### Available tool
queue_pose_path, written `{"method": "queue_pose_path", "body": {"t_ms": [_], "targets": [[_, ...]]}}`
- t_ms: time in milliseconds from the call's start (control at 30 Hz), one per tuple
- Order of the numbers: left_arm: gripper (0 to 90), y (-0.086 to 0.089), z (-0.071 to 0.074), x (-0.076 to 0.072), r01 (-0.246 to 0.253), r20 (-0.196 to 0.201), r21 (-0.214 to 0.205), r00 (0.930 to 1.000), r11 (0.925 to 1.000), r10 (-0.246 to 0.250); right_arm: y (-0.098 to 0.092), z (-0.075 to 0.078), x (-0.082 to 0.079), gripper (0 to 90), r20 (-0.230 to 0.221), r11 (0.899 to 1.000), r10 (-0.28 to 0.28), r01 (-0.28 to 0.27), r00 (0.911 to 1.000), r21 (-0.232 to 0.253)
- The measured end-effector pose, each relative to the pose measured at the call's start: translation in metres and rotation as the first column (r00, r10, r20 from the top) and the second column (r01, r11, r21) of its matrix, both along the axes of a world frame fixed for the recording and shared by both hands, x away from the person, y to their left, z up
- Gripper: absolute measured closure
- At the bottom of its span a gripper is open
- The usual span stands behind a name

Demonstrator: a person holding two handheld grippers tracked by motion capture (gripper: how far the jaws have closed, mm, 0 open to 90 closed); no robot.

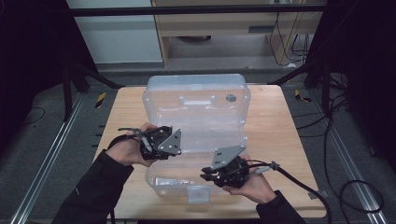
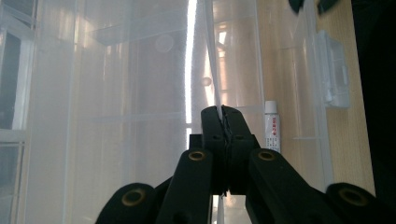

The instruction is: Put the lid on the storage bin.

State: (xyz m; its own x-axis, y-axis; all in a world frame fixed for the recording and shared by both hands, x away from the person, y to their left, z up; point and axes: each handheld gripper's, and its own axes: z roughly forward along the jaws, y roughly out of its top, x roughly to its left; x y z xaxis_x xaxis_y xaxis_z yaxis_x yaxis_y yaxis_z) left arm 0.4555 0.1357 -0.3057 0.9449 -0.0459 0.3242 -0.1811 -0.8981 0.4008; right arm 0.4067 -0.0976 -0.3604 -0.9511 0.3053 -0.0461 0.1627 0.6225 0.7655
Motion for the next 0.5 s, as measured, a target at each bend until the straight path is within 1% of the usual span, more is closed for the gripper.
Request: {"method": "queue_pose_path", "body": {"t_ms": [33,67,100,133,167,200,233,267,300,333,367,400,467,500], "targets": [[89.2,0.0,0.0,0.0,0.002,0.002,0.004,1.0,1.0,-0.002,-0.006,0.004,0.002,85.0,-0.01,0.999,-0.016,0.016,0.9998,0.047],[89.2,0.0,0.0,0.0,0.0,-0.003,0.0,1.0,1.0,0.0,-0.014,0.007,0.003,87.3,-0.007,0.996,-0.042,0.043,0.9991,0.076],[89.2,0.0,0.0,0.0,-0.001,-0.007,-0.001,1.0,1.0,0.001,-0.027,0.012,0.005,90.0,-0.007,0.987,-0.089,0.089,0.996,0.134],[89.2,0.0,0.0,0.0,-0.001,-0.007,-0.001,1.0,1.0,0.001,-0.027,0.012,0.005,90.0,-0.007,0.987,-0.089,0.089,0.996,0.134],[89.2,-0.001,0.0,0.0,0.002,-0.007,0.004,1.0,1.0,-0.002,-0.041,0.018,0.007,90.0,-0.008,0.975,-0.126,0.126,0.992,0.185],[89.2,-0.001,0.0,0.0,0.002,-0.007,0.004,1.0,1.0,-0.002,-0.041,0.018,0.007,90.0,-0.008,0.975,-0.126,0.126,0.992,0.185],[89.2,-0.001,0.0,0.0,0.002,-0.009,0.004,1.0,1.0,-0.002,-0.052,0.023,0.009,90.0,-0.011,0.958,-0.16,0.158,0.987,0.237],[89.2,-0.001,0.0,-0.001,0.002,-0.011,0.005,0.9999,1.0,-0.002,-0.057,0.024,0.011,90.0,-0.013,0.952,-0.171,0.169,0.9852,0.255],[89.2,-0.001,0.0,-0.001,0.002,-0.011,0.005,0.9999,1.0,-0.002,-0.057,0.024,0.011,90.0,-0.013,0.952,-0.171,0.169,0.9852,0.255],[89.2,-0.001,-0.001,-0.001,0.002,-0.01,0.005,0.9999,1.0,-0.002,-0.063,0.027,0.012,90.0,-0.011,0.941,-0.196,0.191,0.9805,0.279],[89.2,-0.001,-0.001,-0.001,0.002,-0.012,0.004,0.9999,1.0,-0.002,-0.069,0.029,0.015,90.0,-0.01,0.929,-0.226,0.219,0.974,0.299],[89.2,-0.001,-0.001,-0.001,0.002,-0.014,0.003,0.9999,1.0,-0.002,-0.075,0.031,0.017,90.0,-0.004,0.91,-0.264,0.25,0.9646,0.329],[89.2,-0.001,-0.001,-0.002,0.002,-0.017,0.002,0.9999,1.0,-0.002,-0.082,0.033,0.022,90.0,-0.013,0.89,-0.295,0.28,0.9553,0.361],[89.2,-0.001,-0.002,-0.002,0.002,-0.017,0.002,0.9999,1.0,-0.002,-0.087,0.034,0.026,90.0,-0.015,0.872,-0.327,0.308,0.9448,0.379]]}}
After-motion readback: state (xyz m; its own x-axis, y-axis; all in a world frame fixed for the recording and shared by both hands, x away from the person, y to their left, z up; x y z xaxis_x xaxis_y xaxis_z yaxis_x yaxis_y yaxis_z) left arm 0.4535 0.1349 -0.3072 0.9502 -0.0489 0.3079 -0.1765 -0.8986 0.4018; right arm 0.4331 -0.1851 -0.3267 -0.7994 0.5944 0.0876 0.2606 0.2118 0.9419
